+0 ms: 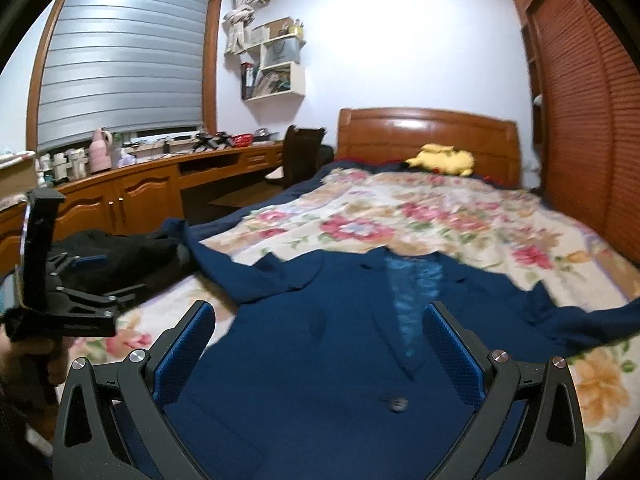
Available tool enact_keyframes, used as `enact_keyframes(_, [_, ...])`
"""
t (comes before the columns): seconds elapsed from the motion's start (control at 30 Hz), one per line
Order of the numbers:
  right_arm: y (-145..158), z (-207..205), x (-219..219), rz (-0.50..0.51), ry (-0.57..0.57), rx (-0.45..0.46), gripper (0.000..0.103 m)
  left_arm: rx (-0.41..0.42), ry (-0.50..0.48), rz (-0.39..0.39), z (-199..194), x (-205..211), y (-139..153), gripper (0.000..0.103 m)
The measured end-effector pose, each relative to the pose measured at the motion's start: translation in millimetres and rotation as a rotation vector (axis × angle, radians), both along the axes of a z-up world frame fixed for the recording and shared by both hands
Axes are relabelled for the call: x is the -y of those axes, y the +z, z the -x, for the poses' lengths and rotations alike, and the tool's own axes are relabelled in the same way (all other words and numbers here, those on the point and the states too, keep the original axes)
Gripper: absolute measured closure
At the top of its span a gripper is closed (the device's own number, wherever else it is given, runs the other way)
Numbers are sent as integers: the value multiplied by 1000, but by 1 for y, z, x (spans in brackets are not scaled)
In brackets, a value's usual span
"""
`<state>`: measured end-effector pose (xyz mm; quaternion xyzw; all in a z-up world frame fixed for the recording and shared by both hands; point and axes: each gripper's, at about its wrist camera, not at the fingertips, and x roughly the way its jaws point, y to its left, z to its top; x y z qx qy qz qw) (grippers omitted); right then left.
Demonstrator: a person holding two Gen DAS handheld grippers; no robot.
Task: Fold large clothes
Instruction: 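Move the left gripper to the jacket sleeve cuff and grasp it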
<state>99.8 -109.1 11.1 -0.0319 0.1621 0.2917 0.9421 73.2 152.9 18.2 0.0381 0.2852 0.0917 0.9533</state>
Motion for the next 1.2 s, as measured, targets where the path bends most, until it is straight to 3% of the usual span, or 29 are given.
enact_keyframes(0.4, [-19,-71,-6,53,82,-108,0,-92,-4,14,-66,-25,-15,0])
enact_keyframes(0.5, [-21,-86,-2,53,104,-139,0,-126,3,27,-89,-32,-20,9])
enact_keyframes(0.7, [-7,-91,-8,50,117,-134,0,-180,56,81,-125,-50,-34,29])
enact_keyframes(0.8, [-9,-87,-9,44,119,-137,0,-191,81,134,-133,-60,-40,34])
enact_keyframes(0.9, [-14,-89,-12,37,120,-141,0,-205,117,166,-141,-69,-44,34])
enact_keyframes(1.2, [-20,-82,-27,60,124,-159,0,-257,180,141,-166,-79,-49,35])
